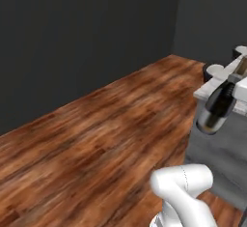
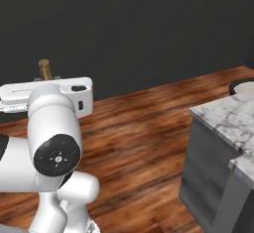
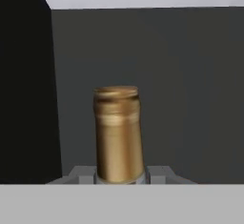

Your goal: Get the candle and the wine from the cabinet and move them to the dining counter.

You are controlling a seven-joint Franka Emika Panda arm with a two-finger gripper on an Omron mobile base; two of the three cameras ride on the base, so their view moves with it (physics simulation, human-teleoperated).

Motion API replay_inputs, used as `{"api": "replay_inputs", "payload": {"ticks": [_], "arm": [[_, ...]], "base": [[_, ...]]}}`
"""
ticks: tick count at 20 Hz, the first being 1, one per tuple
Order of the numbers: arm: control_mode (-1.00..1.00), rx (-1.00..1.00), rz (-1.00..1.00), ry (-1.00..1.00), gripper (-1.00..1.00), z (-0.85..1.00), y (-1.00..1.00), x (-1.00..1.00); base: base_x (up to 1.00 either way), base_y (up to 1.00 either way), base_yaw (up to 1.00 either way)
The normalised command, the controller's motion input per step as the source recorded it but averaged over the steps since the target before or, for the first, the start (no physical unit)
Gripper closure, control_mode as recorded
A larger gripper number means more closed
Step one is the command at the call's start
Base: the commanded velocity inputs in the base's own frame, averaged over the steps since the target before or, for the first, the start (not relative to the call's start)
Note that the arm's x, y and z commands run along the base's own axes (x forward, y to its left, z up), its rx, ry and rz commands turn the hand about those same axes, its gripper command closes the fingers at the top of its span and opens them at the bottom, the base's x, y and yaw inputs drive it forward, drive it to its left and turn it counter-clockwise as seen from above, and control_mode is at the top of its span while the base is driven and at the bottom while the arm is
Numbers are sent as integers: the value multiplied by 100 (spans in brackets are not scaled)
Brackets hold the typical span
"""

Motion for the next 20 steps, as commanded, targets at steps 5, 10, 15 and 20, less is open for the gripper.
{"api": "replay_inputs", "payload": {"ticks": [5,10,15,20], "arm": [[100,0,0,0,100,0,0,0],[100,0,0,0,100,0,0,0],[100,0,0,0,100,0,0,0],[100,0,0,0,100,0,0,0]], "base": [[69,64,-42],[66,65,-46],[64,59,-47],[64,53,-48]]}}
